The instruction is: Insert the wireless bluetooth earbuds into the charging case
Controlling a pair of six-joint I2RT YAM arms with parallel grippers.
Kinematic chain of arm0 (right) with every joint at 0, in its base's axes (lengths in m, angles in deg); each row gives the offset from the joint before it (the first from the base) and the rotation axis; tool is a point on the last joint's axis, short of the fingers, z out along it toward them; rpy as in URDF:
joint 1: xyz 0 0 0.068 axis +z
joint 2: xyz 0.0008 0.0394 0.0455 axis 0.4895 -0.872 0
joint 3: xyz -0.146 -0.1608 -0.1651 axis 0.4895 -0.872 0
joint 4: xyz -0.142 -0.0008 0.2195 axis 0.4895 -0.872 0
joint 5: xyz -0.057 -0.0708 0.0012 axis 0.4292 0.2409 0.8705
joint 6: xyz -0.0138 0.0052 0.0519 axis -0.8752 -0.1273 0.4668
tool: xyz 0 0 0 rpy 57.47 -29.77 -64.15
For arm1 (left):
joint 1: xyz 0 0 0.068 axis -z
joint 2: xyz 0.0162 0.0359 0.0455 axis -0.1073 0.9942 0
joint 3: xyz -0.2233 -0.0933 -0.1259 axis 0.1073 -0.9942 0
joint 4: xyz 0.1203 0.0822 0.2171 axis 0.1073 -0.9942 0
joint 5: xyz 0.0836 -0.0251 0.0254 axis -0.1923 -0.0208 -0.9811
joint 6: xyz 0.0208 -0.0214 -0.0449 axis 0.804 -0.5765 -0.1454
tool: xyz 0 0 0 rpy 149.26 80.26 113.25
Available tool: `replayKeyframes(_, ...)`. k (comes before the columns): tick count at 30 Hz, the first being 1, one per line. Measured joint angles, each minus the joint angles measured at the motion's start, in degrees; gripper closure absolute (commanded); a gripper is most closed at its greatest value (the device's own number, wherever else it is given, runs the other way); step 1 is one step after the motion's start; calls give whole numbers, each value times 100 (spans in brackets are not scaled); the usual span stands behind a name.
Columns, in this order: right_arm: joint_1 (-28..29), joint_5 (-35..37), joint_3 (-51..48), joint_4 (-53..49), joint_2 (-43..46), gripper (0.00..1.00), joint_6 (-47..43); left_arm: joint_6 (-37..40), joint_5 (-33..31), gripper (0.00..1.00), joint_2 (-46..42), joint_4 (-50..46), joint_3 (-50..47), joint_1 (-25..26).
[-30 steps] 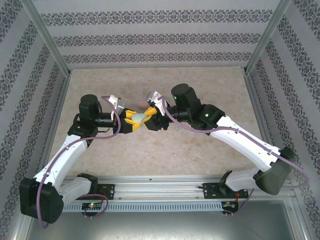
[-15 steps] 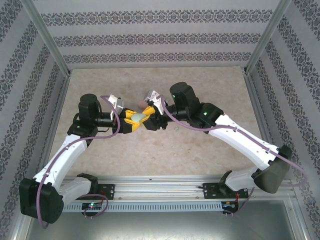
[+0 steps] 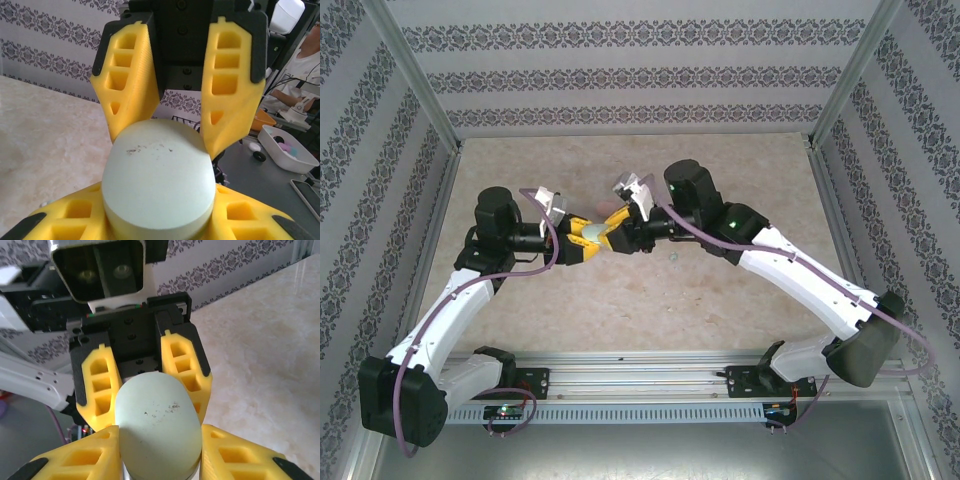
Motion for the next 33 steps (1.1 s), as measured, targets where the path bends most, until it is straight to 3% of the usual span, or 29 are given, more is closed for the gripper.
replayKeyframes(6, -186, -365, -111, 402, 0, 64, 824, -258, -35, 83, 0, 308, 0, 0)
replayKeyframes(14, -232, -393, -129, 612, 0, 60, 1276, -570, -79, 83, 2, 599, 0, 0)
replayKeyframes(28, -291, -59, -282, 931, 31, 58, 1757, -732, -210, 83, 68, 627, -4, -33)
replayKeyframes(33, -470, 382, -315, 1156, 37, 56, 1906, -756, -28, 83, 74, 616, -50, -22)
